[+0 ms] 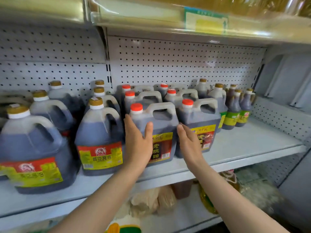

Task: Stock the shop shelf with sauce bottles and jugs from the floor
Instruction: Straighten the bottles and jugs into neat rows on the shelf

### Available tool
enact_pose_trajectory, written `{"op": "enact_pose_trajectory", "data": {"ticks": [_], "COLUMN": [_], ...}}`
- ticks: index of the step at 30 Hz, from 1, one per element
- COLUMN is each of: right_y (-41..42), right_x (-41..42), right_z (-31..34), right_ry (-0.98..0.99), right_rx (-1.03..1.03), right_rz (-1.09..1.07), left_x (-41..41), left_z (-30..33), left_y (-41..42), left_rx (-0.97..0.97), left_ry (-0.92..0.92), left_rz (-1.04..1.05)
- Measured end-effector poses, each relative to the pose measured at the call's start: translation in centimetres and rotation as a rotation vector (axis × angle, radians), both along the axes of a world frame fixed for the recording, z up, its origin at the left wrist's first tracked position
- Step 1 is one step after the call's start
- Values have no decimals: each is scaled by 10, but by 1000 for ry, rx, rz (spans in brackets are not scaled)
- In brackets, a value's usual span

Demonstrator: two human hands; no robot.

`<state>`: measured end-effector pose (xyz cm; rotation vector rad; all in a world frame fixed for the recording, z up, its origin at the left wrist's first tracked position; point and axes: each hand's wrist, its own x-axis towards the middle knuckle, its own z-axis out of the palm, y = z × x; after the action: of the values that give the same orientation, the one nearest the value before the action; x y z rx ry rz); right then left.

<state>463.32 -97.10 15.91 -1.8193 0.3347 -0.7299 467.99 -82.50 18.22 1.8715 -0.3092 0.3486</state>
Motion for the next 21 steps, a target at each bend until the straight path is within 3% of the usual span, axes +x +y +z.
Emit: {"op": "enact_pose_trajectory", "data": {"ticks": [4,8,21], "right_y": [6,8,12], "right_x": [-11,-9,-16], "right_z": [-50,-76,-76], "right_ry": [99,229,263], "right_rx": [150,259,208], "right_rz": [38,10,97], "left_x": [-28,-27,-19], "left_z": [-48,-88,-103], "left_y": [9,17,8], "left_rx": [-12,53,91], "left_ry": [2,165,305], "left_rz": [-22,-42,-26]}}
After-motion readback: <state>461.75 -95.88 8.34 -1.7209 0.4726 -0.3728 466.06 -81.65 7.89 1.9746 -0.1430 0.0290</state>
